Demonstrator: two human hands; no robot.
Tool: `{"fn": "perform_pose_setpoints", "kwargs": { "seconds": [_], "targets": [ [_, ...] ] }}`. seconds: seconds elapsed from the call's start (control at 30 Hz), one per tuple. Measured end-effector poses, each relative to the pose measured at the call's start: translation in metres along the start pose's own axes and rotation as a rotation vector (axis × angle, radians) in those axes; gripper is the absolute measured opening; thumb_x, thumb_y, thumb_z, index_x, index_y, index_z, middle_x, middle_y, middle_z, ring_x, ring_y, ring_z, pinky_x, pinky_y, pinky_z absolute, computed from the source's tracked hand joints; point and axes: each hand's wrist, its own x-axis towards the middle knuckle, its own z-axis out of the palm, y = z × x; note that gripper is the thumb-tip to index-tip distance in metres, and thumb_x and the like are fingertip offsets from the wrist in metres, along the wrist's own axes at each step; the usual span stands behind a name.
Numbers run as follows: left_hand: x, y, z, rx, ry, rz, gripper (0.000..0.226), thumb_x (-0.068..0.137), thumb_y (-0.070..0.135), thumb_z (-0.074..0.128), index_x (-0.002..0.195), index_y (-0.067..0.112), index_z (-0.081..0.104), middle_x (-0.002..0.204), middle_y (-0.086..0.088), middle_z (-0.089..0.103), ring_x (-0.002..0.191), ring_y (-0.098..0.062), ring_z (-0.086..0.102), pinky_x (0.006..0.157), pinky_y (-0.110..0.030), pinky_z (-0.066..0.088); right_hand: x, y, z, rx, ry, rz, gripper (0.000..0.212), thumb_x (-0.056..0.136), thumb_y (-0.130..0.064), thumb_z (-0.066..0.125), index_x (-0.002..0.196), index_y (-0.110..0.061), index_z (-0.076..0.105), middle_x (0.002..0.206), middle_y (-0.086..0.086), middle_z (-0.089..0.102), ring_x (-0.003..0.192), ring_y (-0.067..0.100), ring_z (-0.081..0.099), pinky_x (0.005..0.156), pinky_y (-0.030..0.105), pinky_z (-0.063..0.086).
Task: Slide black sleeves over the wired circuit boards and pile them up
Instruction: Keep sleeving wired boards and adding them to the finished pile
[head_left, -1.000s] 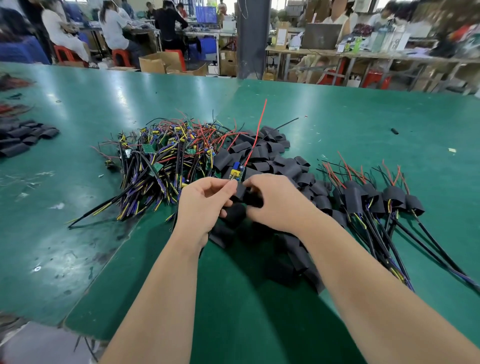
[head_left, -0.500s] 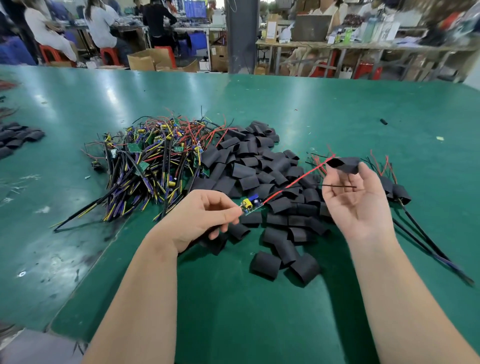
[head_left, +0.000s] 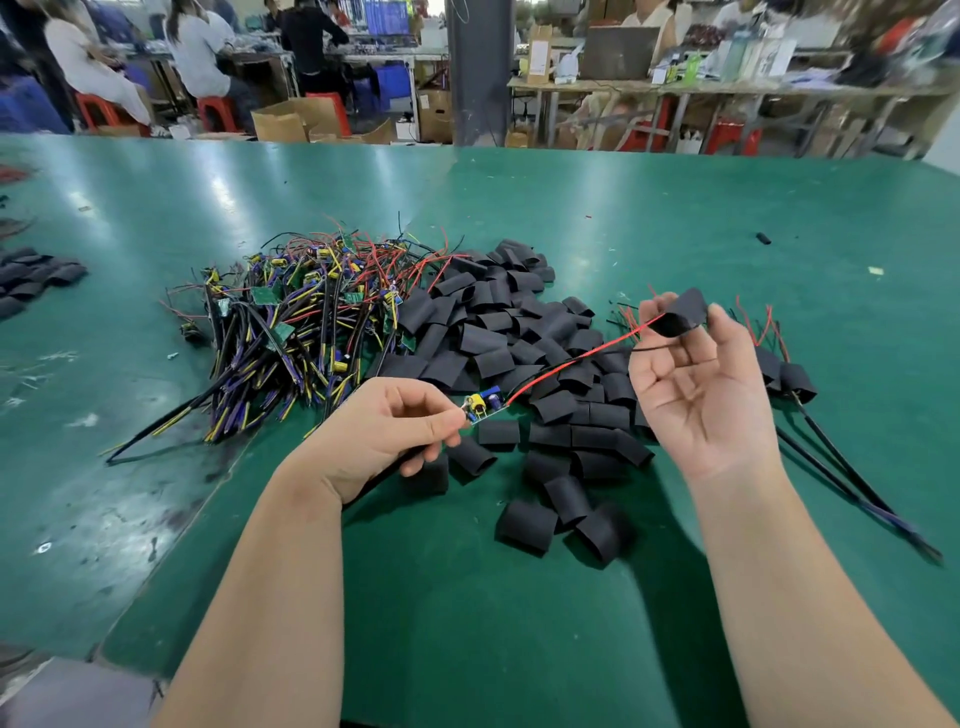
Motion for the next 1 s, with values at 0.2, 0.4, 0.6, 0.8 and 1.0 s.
{"fn": "perform_pose_setpoints", "kwargs": {
  "seconds": [0.2,0.4,0.6,0.8,1.0],
  "targets": [
    [0.0004,0.0002,-0.0003,-0.025,0.041,-0.019,0.014,0.076,0.015,0.065,0.063,0.013,0.069,0.062,-0.007,0.061,0.047,-0.011,0.044,0.037,-0.017,0.034,-0.0024,-0.0013,-0.0009,-0.061,-0.067,0.025,0.027,0.088,-0.024,0.058,0.1,0.0,0.061,0.093,0.013,0.07,0.083,0.018,0.07,0.063,0.021,0.053],
    [0.0005,0.001,0.0,-0.017,0.06,-0.037,0.023,0.085,0.007,0.062,0.064,0.012,0.07,0.061,-0.006,0.061,0.046,-0.011,0.043,0.036,-0.016,0.033,-0.0025,-0.0011,-0.0025,-0.095,-0.125,0.035,0.031,0.083,-0.027,0.059,0.102,-0.002,0.061,0.092,0.008,0.07,0.088,0.016,0.07,0.062,0.022,0.053],
    [0.0011,-0.0005,-0.0013,0.016,0.068,-0.059,0.025,0.087,0.008,0.063,0.064,0.015,0.071,0.062,-0.005,0.062,0.047,-0.009,0.045,0.037,-0.016,0.034,-0.0049,-0.0025,0.0015,-0.083,-0.108,0.036,0.032,0.082,-0.027,0.06,0.101,-0.002,0.06,0.093,0.008,0.07,0.09,0.016,0.07,0.064,0.019,0.054],
    [0.003,-0.0034,-0.0028,0.035,0.085,-0.073,0.018,0.086,0.01,0.065,0.069,0.009,0.07,0.063,-0.005,0.063,0.047,-0.009,0.046,0.037,-0.017,0.035,-0.005,-0.0018,0.0034,-0.076,-0.054,0.043,0.035,0.082,-0.026,0.061,0.107,-0.002,0.057,0.092,0.008,0.07,0.09,0.015,0.07,0.063,0.016,0.054],
    [0.0038,-0.0052,-0.0025,0.06,0.098,-0.071,0.014,0.086,0.01,0.066,0.074,0.004,0.069,0.063,-0.004,0.064,0.047,-0.009,0.046,0.038,-0.017,0.035,-0.005,0.0044,0.002,-0.358,-0.107,0.026,0.024,0.082,-0.018,0.059,0.106,-0.015,0.062,0.096,0.004,0.073,0.097,0.021,0.069,0.073,0.026,0.056]
  ]
}}
